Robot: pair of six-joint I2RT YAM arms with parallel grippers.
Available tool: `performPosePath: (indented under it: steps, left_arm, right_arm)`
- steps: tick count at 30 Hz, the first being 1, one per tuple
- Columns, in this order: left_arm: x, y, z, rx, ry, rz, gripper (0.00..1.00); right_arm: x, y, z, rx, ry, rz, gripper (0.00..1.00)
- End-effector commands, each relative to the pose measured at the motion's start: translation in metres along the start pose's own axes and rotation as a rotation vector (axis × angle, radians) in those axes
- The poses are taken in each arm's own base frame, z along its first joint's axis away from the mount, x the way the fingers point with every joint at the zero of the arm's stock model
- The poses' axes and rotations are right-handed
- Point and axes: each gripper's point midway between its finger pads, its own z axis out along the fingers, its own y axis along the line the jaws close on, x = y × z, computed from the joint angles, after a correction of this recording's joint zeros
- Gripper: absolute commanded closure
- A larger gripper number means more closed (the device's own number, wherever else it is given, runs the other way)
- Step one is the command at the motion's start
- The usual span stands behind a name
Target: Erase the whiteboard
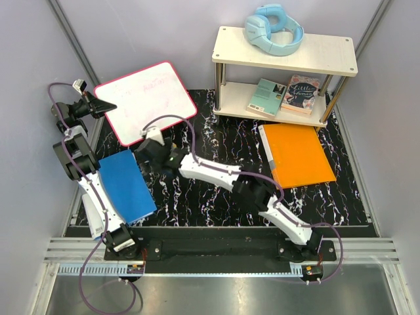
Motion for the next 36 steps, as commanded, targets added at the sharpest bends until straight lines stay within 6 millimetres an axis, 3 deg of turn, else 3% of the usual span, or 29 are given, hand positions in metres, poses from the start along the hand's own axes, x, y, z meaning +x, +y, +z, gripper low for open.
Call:
performPosePath:
  steps: [1, 3, 4, 5, 6, 7, 8, 9, 10, 12, 13, 17, 18, 20, 21, 22, 24, 28, 36]
  left_arm:
    - [0.01, -0.05, -0.026, -0.085, 0.058, 0.532, 1.0]
    - [0.01, -0.051, -0.025, -0.085, 0.058, 0.532, 1.0]
    - [0.01, -0.052, -0.025, -0.084, 0.059, 0.532, 1.0]
    - [0.01, -0.053, -0.025, -0.084, 0.059, 0.535, 1.0]
    - [0.01, -0.053, -0.025, -0.085, 0.058, 0.534, 1.0]
    - [0.011, -0.052, -0.025, -0.084, 0.059, 0.532, 1.0]
    - [0.011, -0.052, -0.025, -0.084, 0.059, 0.531, 1.0]
    - [0.011, -0.051, -0.024, -0.083, 0.06, 0.528, 1.0]
    - [0.012, -0.051, -0.024, -0.082, 0.059, 0.525, 1.0]
    - [0.013, -0.049, -0.023, -0.081, 0.062, 0.52, 1.0]
    - [0.013, -0.05, -0.023, -0.08, 0.06, 0.519, 1.0]
    - [0.016, -0.05, -0.02, -0.077, 0.067, 0.516, 1.0]
    - [0.016, -0.049, -0.019, -0.075, 0.068, 0.513, 1.0]
    - [0.017, -0.05, -0.017, -0.072, 0.072, 0.513, 1.0]
    - [0.018, -0.05, -0.017, -0.071, 0.073, 0.512, 1.0]
    - [0.019, -0.049, -0.016, -0.07, 0.075, 0.509, 1.0]
    - [0.021, -0.05, -0.012, -0.065, 0.081, 0.508, 1.0]
    - [0.025, -0.051, -0.005, -0.055, 0.094, 0.504, 1.0]
    - [0.038, -0.053, 0.003, -0.037, 0.111, 0.535, 1.0]
  right_arm:
    - [-0.075, 0.126, -0.078, -0.479, -0.226, 0.161, 0.0]
    - [-0.075, 0.15, -0.082, -0.592, -0.239, 0.228, 0.0]
    - [-0.091, 0.165, -0.095, -0.671, -0.29, 0.239, 0.0]
    - [-0.093, 0.178, -0.103, -0.711, -0.31, 0.194, 0.0]
    - [-0.082, 0.187, -0.094, -0.724, -0.301, 0.156, 0.0]
    - [-0.098, 0.202, -0.115, -0.807, -0.332, 0.125, 0.0]
    - [-0.098, 0.212, -0.12, -0.854, -0.358, 0.054, 0.0]
    - [-0.081, 0.221, -0.109, -0.891, -0.336, 0.012, 0.0]
    - [-0.085, 0.23, -0.121, -0.953, -0.353, -0.01, 0.0]
    - [-0.074, 0.235, -0.115, -0.998, -0.331, -0.036, 0.0]
    - [-0.07, 0.243, -0.133, -1.129, -0.326, -0.083, 0.0]
    - [-0.069, 0.244, -0.148, -1.326, -0.336, -0.102, 0.0]
    - [-0.064, 0.243, -0.143, -1.344, -0.331, -0.099, 0.0]
    - [-0.074, 0.241, -0.151, -1.404, -0.366, -0.084, 0.0]
    - [-0.066, 0.242, -0.141, -1.409, -0.36, -0.076, 0.0]
    - [-0.075, 0.243, -0.147, -1.418, -0.401, -0.072, 0.0]
    - [-0.071, 0.244, -0.141, -1.425, -0.407, -0.049, 0.0]
    - [-0.084, 0.246, -0.153, -1.444, -0.489, -0.037, 0.0]
    - [-0.071, 0.263, -0.166, -1.424, -0.516, -0.153, 0.0]
